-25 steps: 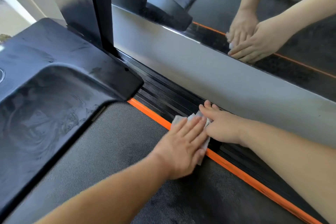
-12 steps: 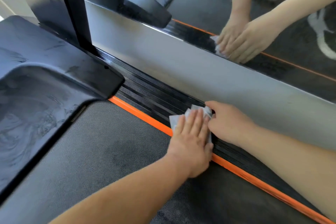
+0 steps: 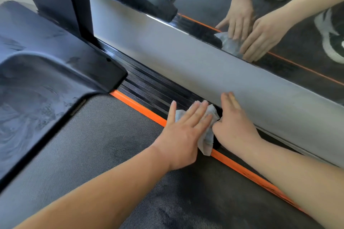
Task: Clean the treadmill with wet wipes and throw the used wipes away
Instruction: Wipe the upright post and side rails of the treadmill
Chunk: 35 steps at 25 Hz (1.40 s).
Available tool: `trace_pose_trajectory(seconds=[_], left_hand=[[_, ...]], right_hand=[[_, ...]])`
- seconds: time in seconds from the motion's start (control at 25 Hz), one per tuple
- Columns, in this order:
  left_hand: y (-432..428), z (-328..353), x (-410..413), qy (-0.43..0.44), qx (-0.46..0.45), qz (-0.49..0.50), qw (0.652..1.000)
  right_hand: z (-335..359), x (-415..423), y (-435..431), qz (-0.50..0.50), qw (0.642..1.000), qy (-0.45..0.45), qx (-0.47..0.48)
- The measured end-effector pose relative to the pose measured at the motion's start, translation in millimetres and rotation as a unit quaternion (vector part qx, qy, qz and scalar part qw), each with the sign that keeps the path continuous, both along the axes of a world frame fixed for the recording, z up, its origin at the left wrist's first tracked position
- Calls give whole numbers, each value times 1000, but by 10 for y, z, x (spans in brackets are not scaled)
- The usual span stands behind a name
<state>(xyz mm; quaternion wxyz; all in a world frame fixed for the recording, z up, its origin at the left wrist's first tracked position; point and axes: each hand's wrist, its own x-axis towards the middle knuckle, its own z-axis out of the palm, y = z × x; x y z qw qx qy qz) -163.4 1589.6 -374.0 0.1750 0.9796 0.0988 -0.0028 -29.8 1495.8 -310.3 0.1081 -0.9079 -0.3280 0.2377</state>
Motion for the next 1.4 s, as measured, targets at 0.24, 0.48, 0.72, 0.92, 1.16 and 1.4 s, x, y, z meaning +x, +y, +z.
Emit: trace_pose_trajectory(seconds=[0.24,0.48,0.72,0.92,1.16,1.4], left_hand=[[184,6,-227,-15,-46,129,990],[263,106,-296,36,-45,149,987],[212,430,-372,146,-28,123,981],[132,788,-421,260,47,75,962],[-90,707,-29,273,44,139,951],[-475,421,259,237,33,220,946]], right_hand=[[-340,-678,-143,220,974,-29,-39],[-599,-120,190,172,973,-26,-150],[-585,241,-303,359,915,-51,-178],[-609,248,-776,478,870,-55,-112],[-659,19,-593,351,930,-104,21],[-809,84,-676,348,933,-87,3]])
